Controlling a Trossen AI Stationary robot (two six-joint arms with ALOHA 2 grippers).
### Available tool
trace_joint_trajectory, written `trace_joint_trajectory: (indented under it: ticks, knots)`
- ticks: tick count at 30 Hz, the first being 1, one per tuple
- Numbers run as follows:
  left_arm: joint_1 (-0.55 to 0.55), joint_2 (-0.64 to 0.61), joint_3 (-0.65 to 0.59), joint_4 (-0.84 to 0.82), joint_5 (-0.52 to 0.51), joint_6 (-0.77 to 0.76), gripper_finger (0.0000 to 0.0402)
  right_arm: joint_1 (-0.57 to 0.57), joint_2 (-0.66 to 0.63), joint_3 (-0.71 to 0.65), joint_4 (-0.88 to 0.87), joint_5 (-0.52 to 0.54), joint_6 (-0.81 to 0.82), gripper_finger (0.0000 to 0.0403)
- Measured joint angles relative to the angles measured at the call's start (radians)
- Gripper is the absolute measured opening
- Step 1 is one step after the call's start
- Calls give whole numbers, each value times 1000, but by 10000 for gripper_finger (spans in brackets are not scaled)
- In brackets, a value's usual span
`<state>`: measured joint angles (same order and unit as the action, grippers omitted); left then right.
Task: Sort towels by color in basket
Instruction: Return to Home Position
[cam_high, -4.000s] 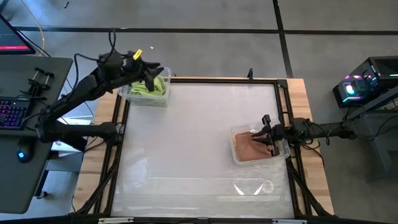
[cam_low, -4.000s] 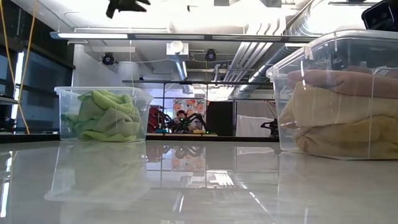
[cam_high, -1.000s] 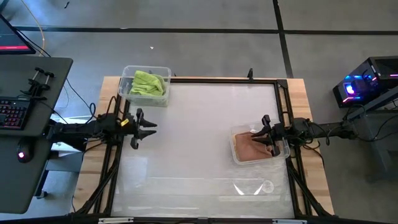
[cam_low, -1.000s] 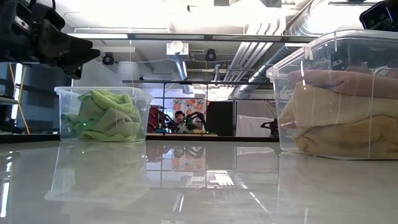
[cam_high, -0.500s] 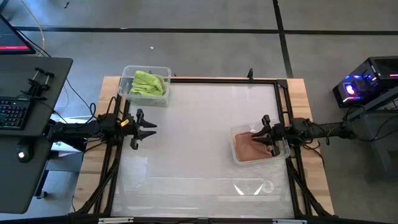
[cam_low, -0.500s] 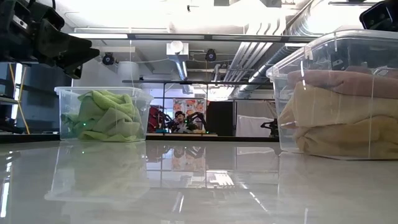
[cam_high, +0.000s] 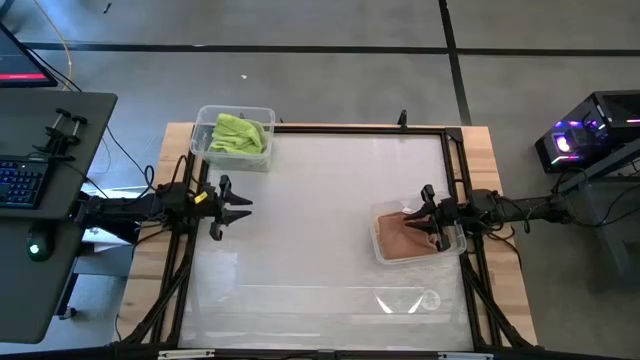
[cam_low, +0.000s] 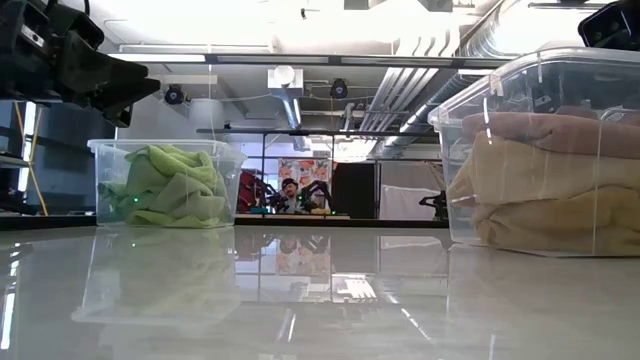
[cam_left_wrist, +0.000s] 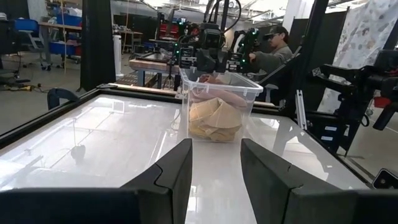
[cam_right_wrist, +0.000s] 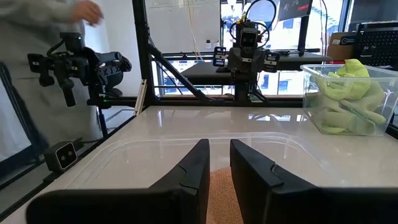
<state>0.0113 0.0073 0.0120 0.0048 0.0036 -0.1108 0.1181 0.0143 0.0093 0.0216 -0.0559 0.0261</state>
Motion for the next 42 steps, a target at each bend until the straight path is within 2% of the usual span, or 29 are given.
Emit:
trace_joint_trajectory:
  ticks: [18,26,42]
  knots:
    - [-2,0,0,0,0,0,122,0,0,0,0,0,0,59]
    - [-100,0,0,1,-13,0,122,0,0,0,0,0,0,59]
    - [-105,0,0,1,-15,0,122,0,0,0,0,0,0,59]
